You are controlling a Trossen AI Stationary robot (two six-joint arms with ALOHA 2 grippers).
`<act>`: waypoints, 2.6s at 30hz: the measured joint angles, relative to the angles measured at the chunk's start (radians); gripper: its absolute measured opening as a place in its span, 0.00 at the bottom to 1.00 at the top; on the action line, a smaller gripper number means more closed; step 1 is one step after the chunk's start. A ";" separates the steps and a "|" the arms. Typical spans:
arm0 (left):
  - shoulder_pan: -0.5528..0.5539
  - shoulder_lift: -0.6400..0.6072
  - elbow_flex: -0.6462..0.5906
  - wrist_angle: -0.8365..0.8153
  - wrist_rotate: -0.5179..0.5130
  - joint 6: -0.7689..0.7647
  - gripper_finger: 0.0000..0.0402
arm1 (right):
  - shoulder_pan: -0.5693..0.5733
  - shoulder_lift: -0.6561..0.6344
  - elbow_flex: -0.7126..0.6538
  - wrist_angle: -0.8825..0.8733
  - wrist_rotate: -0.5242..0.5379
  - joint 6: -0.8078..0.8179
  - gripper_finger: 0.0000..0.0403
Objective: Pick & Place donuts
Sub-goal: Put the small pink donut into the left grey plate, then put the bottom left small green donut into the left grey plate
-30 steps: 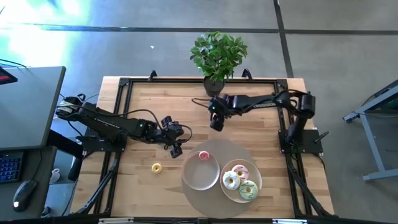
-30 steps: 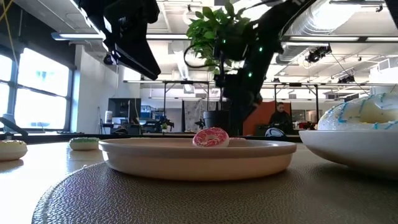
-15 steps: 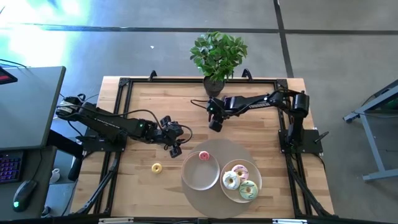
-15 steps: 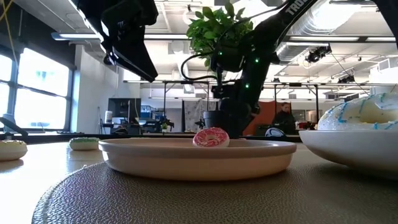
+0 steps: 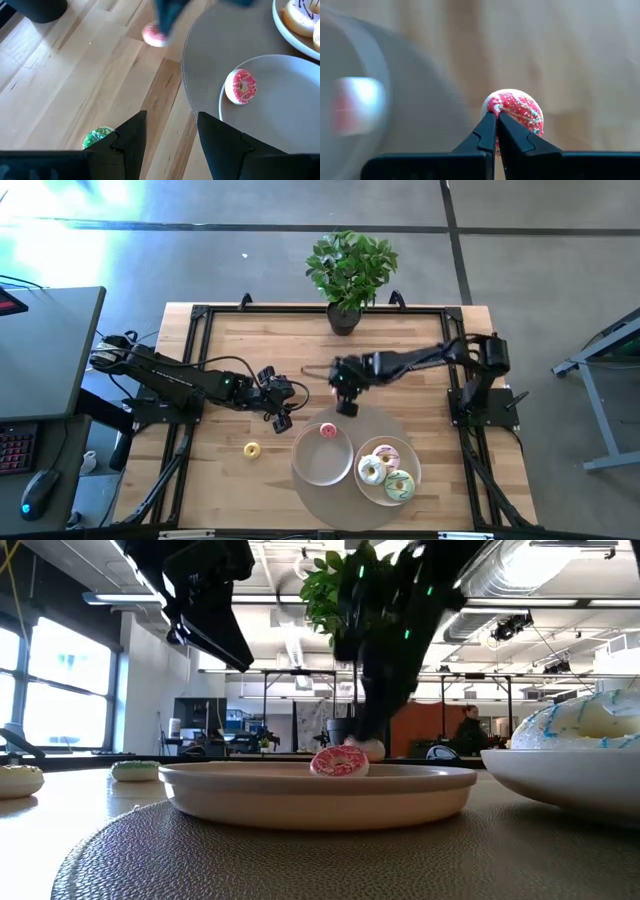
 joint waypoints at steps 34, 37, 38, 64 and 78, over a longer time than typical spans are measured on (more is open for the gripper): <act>0.000 -0.091 0.001 -0.166 0.130 0.013 0.43 | 0.453 0.050 -0.001 0.143 0.130 -0.001 0.03; 0.000 -0.107 0.001 -0.228 0.124 0.004 0.43 | 0.440 0.049 -0.001 0.129 0.103 0.028 0.03; 0.000 -0.111 0.001 -0.249 0.121 -0.003 0.43 | 0.436 0.049 -0.001 0.124 0.092 0.041 0.03; -0.033 -0.111 0.000 -0.456 0.139 -0.313 0.43 | 0.301 -0.073 0.001 0.207 0.142 -0.158 0.39; -0.176 0.048 -0.026 -0.455 -0.014 -0.559 0.43 | 0.092 0.142 0.001 0.678 -0.078 -0.244 0.39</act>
